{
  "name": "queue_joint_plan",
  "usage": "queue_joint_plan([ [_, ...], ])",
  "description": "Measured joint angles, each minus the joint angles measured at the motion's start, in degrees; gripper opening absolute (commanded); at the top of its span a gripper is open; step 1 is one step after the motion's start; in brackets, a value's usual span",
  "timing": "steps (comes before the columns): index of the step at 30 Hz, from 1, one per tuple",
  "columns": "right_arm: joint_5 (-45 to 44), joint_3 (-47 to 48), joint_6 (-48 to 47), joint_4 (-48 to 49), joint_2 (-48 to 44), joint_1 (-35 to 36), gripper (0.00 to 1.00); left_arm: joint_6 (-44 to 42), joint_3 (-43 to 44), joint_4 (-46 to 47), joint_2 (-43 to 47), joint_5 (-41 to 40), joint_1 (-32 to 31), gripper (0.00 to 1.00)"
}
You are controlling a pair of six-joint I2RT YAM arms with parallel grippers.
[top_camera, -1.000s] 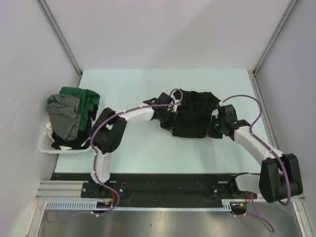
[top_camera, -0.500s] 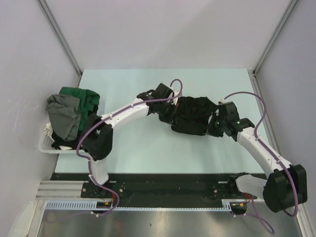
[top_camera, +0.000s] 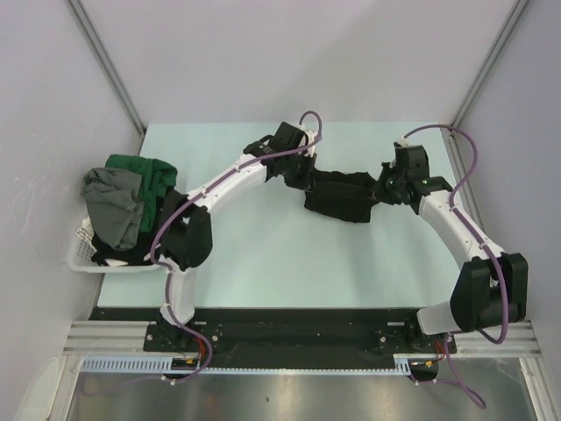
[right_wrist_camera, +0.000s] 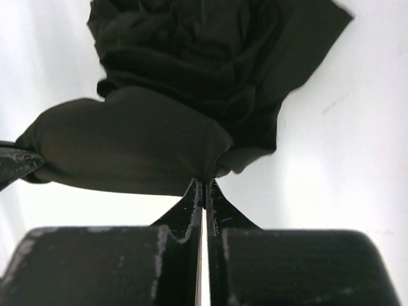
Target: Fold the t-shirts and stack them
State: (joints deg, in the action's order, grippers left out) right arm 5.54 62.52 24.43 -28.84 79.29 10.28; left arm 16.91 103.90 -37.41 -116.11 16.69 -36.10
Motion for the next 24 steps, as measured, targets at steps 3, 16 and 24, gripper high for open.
queue_joint_plan([
  [3,0.2,2.5,-1.6,0.8,3.2,-0.8,0.00,0.0,2.4,-0.1,-2.0,0.0,0.4,0.00],
  [16,0.0,8.0,-7.3,4.2,12.5,-2.9,0.00,-0.4,11.1,0.1,-10.2,-1.1,1.2,0.00],
  [24,1.1,11.0,-9.1,6.8,18.5,-4.5,0.00,0.2,14.9,0.9,-14.3,-3.0,1.2,0.00],
])
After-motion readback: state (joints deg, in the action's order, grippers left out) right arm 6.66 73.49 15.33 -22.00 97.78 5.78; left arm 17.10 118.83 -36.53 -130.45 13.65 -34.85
